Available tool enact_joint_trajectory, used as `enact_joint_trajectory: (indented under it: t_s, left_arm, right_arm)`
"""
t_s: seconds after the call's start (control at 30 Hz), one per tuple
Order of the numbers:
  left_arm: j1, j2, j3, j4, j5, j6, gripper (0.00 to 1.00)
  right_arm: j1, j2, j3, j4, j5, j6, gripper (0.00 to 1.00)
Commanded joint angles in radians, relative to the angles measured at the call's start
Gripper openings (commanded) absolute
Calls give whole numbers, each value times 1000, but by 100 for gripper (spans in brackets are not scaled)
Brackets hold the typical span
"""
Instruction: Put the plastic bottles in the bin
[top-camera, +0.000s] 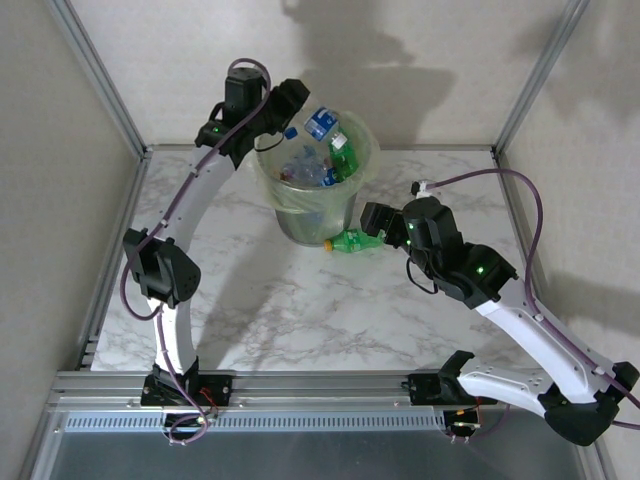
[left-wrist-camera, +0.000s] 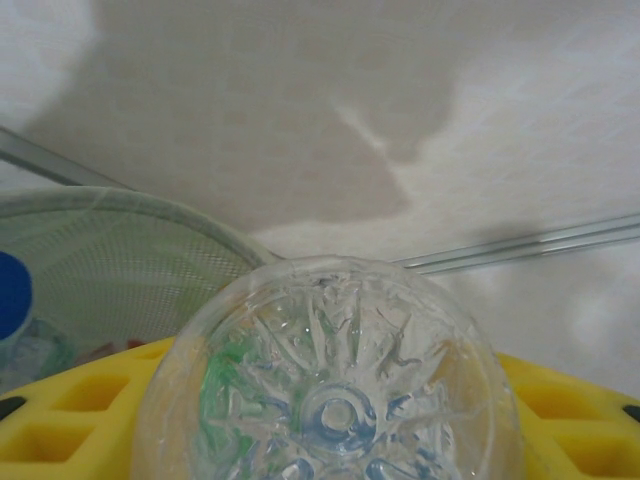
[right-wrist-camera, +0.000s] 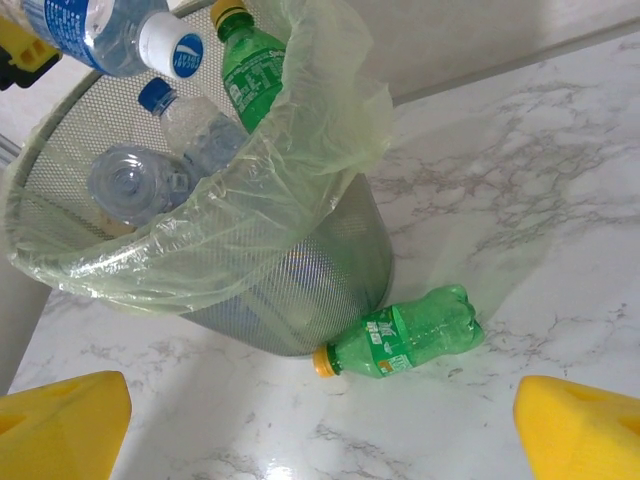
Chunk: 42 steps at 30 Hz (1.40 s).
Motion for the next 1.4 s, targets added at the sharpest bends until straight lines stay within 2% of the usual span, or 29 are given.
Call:
enact_joint_trajectory:
  t_s: [0.0,0.13,0.17,0.4,0.5,0.6,0.67,0.77,0.9,1.1,1.37]
  left_arm:
    - [9,21,38,-57,-8,44,50]
    - [10,44,59,-96,24,85,75]
    - [9,46,61,-99,26,91,78]
    - [10,21,77,-118,-43,117,81]
    - [13,7,91,-149,-74,127,77]
    - [11,-23,81,-156,-110,130,68]
    - [7,-34,71,-135,-93,116,60]
    - [-18,-24,87,-119,-59,109,53]
    - [-56,4,120,-115,-9,104,50]
    - [-83,2,115,-143,-14,121,47]
    - [-96,-118,17,-103,-20,149,48]
  right_arm:
    - [-9,-13,-2,-6,-1,13,98]
    - [-9,-25,-3,-5,-7,21,98]
    - [-9,-28,-5,-5,-7,22,98]
    - [-10,-46,0,-11,-10,27,98]
    - [-10,-50,-1,-12,-9,31,98]
    - [-10,-53,-3,-11,-7,30,98]
    - [-9,-51,-5,-7,-10,30,97]
    - [-9,-45,-4,0,-16,30,97]
    - [-9,-42,-1,-1,-17,30,96]
    - [-10,-50,-4,-21,14,35,96]
    - [-58,-5,-19,-79,60,94,98]
